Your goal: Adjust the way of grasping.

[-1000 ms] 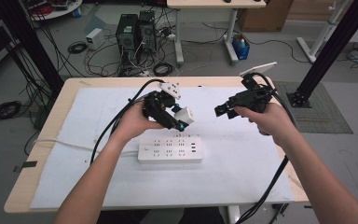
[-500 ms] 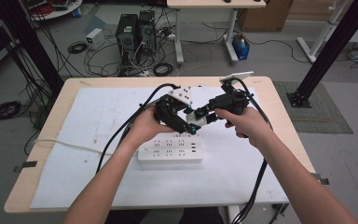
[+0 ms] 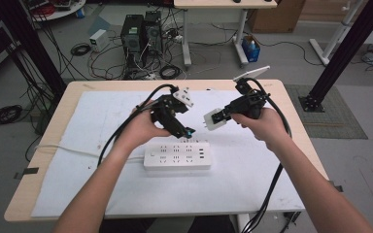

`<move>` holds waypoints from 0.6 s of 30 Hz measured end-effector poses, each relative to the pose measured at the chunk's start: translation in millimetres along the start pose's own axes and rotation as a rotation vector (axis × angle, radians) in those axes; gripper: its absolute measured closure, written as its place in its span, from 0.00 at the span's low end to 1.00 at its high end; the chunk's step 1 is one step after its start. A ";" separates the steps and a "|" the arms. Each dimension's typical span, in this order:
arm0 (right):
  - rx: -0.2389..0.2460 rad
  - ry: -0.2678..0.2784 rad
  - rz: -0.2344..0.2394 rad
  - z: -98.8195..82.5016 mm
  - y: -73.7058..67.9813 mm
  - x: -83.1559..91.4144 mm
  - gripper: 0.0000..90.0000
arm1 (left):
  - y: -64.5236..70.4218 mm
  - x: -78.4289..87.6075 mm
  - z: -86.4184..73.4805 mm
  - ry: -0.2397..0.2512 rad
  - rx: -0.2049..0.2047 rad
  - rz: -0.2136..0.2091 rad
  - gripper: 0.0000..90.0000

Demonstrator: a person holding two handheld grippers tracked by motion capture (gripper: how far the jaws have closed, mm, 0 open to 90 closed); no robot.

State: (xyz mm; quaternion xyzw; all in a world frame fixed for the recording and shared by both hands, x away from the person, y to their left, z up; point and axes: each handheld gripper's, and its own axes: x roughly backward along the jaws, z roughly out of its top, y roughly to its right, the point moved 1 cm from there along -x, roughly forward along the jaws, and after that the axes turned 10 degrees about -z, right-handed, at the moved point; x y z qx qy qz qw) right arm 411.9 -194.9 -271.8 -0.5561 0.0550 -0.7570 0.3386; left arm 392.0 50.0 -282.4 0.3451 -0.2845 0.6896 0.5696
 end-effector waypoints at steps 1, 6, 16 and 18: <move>0.055 0.002 -0.058 -0.5 -1.8 4.7 0.69 | -2.6 7.0 -6.6 -0.036 0.038 0.012 0.25; 0.350 -0.121 -0.467 -6.1 -14.9 18.9 0.69 | -16.3 34.2 -37.8 -0.260 0.176 0.087 0.25; 0.469 -0.192 -0.580 -13.6 -15.2 37.1 0.69 | -35.6 72.3 -100.6 -0.431 0.435 0.122 0.25; 0.471 -0.198 -0.581 -14.6 -14.6 40.8 0.69 | -35.5 76.4 -105.4 -0.433 0.444 0.126 0.25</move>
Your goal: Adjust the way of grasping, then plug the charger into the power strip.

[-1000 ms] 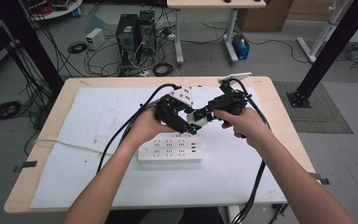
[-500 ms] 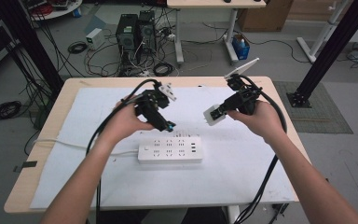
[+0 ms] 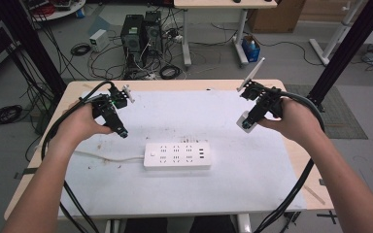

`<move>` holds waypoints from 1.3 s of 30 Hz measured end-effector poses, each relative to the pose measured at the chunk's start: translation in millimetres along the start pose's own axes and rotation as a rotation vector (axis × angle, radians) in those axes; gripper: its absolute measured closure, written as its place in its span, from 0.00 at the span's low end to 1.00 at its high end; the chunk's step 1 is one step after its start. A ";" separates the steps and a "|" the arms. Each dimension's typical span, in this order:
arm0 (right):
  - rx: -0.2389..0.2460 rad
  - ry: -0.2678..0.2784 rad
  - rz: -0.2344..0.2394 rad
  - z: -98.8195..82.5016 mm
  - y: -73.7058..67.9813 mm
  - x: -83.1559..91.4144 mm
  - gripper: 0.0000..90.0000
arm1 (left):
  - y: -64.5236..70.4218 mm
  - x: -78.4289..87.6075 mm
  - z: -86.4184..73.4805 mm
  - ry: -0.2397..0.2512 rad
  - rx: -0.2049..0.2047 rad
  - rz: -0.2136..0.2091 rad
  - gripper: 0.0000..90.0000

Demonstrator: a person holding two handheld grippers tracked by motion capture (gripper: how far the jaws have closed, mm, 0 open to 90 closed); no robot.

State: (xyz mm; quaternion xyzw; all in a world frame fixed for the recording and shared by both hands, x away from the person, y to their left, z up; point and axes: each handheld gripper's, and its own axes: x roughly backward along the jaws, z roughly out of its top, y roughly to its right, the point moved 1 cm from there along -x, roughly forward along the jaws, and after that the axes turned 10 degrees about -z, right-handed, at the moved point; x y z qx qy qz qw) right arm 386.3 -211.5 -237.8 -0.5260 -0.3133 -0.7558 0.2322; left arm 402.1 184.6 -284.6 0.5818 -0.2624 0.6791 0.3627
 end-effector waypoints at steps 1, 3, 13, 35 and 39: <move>0.000 0.000 0.000 0.0 0.0 0.0 0.69 | 0.0 0.0 0.0 0.000 0.000 0.000 0.25; 0.001 0.014 0.003 -1.6 1.5 2.9 0.69 | -1.1 2.1 -4.6 0.001 -0.004 0.003 0.25; 0.159 0.046 0.056 21.3 -15.2 -14.1 0.69 | 4.6 11.6 -19.0 0.040 -0.005 0.015 0.25; 0.662 0.044 0.155 93.0 -112.0 -108.2 0.69 | 12.4 5.7 -41.9 0.045 -0.030 -0.003 0.25; 0.695 0.035 0.153 96.8 -114.8 -116.5 0.69 | 13.5 3.8 -42.5 0.039 -0.038 -0.007 0.25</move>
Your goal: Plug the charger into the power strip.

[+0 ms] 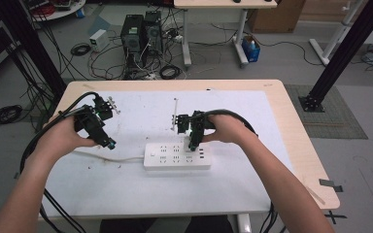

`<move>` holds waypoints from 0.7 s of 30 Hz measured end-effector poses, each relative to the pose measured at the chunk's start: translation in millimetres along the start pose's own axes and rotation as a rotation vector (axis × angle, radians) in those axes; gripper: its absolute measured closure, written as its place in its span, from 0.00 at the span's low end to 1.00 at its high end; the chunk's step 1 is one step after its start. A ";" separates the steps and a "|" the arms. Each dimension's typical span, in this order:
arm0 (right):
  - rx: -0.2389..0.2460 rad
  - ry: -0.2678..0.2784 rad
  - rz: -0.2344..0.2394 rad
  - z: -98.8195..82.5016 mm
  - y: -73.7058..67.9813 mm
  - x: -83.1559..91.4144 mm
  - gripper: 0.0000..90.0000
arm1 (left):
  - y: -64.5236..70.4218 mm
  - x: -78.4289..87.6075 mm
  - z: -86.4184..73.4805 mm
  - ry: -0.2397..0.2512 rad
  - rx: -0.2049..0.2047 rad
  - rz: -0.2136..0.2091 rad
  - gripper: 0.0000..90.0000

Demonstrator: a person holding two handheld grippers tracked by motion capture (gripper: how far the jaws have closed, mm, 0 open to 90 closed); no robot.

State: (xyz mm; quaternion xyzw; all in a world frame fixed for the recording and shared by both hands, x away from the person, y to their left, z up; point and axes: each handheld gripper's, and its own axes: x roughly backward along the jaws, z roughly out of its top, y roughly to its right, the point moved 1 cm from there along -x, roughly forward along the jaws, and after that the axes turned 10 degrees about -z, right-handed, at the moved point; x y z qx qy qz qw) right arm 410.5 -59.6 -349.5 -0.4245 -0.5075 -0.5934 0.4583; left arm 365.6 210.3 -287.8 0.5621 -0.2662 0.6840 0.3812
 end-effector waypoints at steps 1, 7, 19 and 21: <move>0.010 0.008 -0.001 0.9 -0.1 0.2 0.69 | 0.0 -0.9 -0.1 -0.001 -0.001 -0.002 0.25; 0.059 0.016 0.009 7.1 -2.0 -0.6 0.69 | 0.6 -7.7 -1.1 -0.008 -0.003 -0.015 0.25; 0.107 -0.056 0.004 12.8 -2.6 -6.1 0.70 | 0.6 -13.3 -5.6 -0.011 -0.005 -0.028 0.25; 0.116 -0.097 0.007 14.9 -4.2 -15.2 0.70 | 0.7 -15.5 -5.5 -0.013 -0.003 -0.033 0.25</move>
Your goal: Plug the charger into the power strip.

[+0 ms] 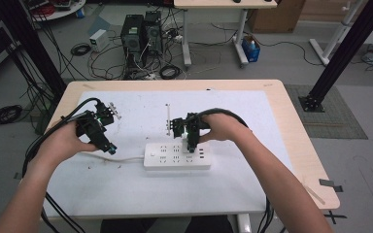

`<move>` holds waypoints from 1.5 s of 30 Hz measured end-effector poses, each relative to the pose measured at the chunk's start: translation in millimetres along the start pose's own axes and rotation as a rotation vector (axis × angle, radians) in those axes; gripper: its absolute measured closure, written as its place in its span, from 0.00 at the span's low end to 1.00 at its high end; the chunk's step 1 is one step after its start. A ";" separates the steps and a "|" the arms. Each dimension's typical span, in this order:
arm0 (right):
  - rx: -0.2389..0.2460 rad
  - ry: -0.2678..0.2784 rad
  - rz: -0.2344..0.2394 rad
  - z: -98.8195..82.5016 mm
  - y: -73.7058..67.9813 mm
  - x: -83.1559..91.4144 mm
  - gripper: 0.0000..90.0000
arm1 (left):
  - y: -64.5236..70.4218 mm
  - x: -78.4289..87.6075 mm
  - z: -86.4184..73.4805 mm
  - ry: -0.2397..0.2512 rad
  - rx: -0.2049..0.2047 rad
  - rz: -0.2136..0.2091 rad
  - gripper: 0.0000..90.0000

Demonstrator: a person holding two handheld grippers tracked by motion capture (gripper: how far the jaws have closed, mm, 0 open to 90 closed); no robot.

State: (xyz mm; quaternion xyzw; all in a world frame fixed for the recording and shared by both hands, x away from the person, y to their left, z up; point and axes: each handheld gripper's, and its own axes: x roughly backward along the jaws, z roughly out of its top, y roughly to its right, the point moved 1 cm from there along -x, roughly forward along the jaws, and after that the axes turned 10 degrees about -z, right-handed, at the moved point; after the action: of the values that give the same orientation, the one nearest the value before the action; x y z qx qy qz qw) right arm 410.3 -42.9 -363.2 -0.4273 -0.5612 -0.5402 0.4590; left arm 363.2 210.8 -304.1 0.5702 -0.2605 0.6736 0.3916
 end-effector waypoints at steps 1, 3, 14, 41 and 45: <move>0.001 -0.001 0.001 0.9 0.6 0.0 0.70 | 0.3 -2.0 -0.1 -0.004 -0.005 -0.004 0.25; 0.011 0.003 0.006 0.4 1.4 -0.4 0.70 | 0.2 -4.5 -0.1 -0.008 -0.007 -0.013 0.25; 0.018 -0.017 -0.022 3.0 -3.6 -5.5 0.70 | -1.8 -11.0 6.4 -0.009 -0.020 -0.027 0.25; -0.811 0.035 -0.094 -148.2 30.0 67.7 0.21 | -13.5 5.0 9.1 0.042 0.027 0.060 0.20; -0.970 -0.031 -0.101 -196.7 31.6 87.4 0.21 | -16.2 13.3 16.2 0.025 0.023 0.066 0.20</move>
State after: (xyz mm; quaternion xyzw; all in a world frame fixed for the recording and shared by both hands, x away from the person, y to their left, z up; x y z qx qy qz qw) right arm 432.9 -239.1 -272.1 -0.5721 -0.2716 -0.7547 0.1714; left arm 385.1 210.0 -289.3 0.5571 -0.2664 0.6962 0.3659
